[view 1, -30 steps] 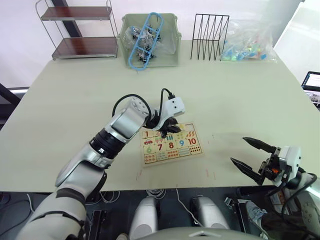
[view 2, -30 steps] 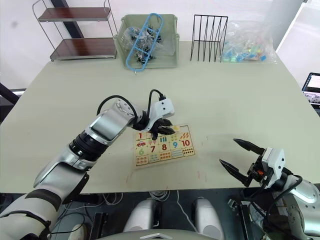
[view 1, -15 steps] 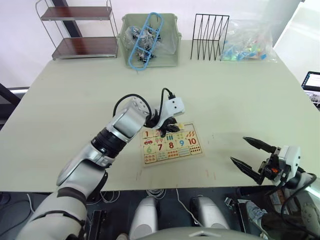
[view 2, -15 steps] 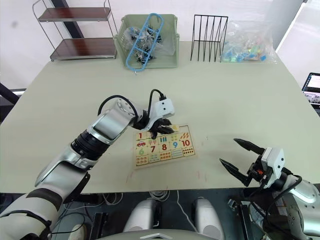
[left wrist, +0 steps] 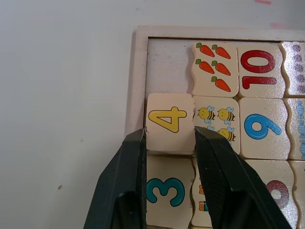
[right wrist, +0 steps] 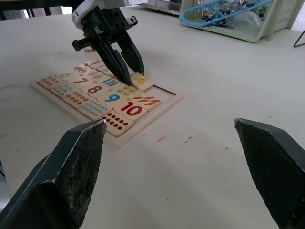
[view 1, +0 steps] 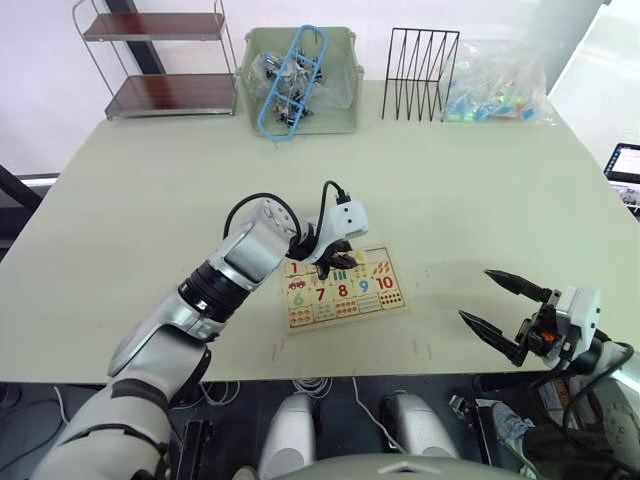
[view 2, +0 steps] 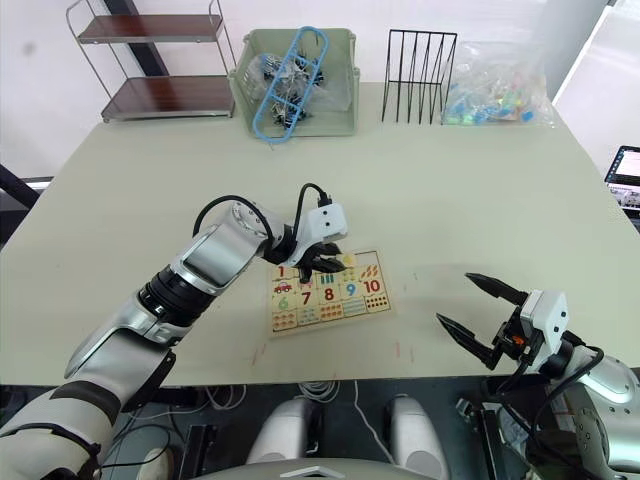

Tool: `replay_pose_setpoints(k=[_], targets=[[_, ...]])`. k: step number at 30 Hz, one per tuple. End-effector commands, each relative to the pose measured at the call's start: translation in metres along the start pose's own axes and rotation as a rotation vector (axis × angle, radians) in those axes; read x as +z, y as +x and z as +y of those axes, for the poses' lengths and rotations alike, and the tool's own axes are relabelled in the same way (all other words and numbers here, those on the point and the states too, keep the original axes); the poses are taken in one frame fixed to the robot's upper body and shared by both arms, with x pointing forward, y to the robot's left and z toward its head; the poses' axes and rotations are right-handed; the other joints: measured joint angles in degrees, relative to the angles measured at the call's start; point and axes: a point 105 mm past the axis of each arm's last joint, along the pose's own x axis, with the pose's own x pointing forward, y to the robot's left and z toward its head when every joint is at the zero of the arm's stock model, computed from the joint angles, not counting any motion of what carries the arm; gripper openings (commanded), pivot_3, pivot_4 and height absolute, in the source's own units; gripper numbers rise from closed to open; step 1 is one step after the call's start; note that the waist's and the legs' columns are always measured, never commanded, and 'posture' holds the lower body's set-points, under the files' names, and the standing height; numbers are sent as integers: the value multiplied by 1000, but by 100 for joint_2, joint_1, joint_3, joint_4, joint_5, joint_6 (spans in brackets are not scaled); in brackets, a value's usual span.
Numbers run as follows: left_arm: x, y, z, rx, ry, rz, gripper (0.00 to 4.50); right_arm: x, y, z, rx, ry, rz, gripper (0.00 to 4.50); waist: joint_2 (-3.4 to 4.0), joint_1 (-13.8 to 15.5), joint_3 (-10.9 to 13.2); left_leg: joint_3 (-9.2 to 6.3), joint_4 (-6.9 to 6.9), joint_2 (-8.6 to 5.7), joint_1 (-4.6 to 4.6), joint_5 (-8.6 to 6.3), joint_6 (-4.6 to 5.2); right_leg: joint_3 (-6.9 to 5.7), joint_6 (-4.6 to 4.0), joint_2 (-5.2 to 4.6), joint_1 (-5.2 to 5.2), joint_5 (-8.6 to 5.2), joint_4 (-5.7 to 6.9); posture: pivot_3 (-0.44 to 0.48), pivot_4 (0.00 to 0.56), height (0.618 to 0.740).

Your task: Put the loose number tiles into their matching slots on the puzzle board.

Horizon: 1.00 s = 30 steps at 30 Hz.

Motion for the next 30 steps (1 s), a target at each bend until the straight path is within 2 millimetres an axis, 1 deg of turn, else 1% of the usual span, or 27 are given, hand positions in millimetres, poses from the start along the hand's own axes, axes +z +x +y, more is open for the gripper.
replay_pose_setpoints(k=[1, 11, 12, 13, 14, 15, 16, 17, 18, 23, 26, 30], targets=[[5, -1, -3, -4, 47, -5, 1090, 8, 1, -1, 7, -21, -16, 4500, 0, 0, 0, 0, 0, 0, 0, 0, 0, 0, 0, 0, 0, 0, 0, 0, 150, 740], [4, 0, -4, -13, 38, -10, 1090, 9, 3, -1, 8, -23, -17, 4500, 0, 0, 0, 0, 0, 0, 0, 0, 0, 0, 0, 0, 0, 0, 0, 0, 150, 740], [5, 0, -4, -12, 26, -13, 2028, 10, 3, -1, 8, -23, -17, 4500, 0, 0, 0, 0, 0, 0, 0, 0, 0, 0, 0, 0, 0, 0, 0, 0, 150, 740], [6, -1, -6, -20, 13, -21, 2277, 10, 3, -1, 8, -24, -16, 4500, 0, 0, 0, 0, 0, 0, 0, 0, 0, 0, 0, 0, 0, 0, 0, 0, 150, 740], [7, -1, -7, -26, 4, -27, 2658, 10, 3, -1, 9, -24, -15, 4500, 0, 0, 0, 0, 0, 0, 0, 0, 0, 0, 0, 0, 0, 0, 0, 0, 150, 740], [7, -2, -7, -25, 1, -29, 3190, 10, 3, -1, 8, -24, -14, 4500, 0, 0, 0, 0, 0, 0, 0, 0, 0, 0, 0, 0, 0, 0, 0, 0, 150, 740], [8, -3, -6, -24, -3, -34, 3604, 10, 3, -1, 8, -24, -13, 4500, 0, 0, 0, 0, 0, 0, 0, 0, 0, 0, 0, 0, 0, 0, 0, 0, 150, 740], [9, -4, -6, -22, -6, -35, 4160, 10, 2, -1, 7, -24, -12, 4500, 0, -1, 0, 0, 0, 0, 0, 0, 0, 0, 0, 0, 0, 0, 0, 0, 150, 740], [9, -6, -5, -17, -5, -36, 4434, 9, 2, -1, 7, -24, -11, 4500, 0, -1, 0, 0, 0, 0, 0, 0, 0, 0, 0, 0, 0, 0, 1, 0, 150, 740], [16, -14, -2, -24, -27, -65, 4434, 9, 2, 0, 11, -22, -8, 4500, 0, -1, 0, -1, 0, 0, 0, 0, 0, 0, 0, 0, 0, 0, 2, 0, 150, 740], [23, -20, 7, -16, -43, -107, 4434, 9, 2, 0, 9, -21, -8, 4500, 0, 0, 0, -1, 0, 0, 0, 0, 0, 0, 0, 0, 0, 0, 1, 0, 150, 740], [26, -27, 21, 11, -63, -157, 4434, 10, 2, 0, 4, -20, -10, 4500, 0, 0, 0, -1, 1, 0, 0, 0, 0, -1, 0, 0, 0, 0, 2, 0, 150, 740]])
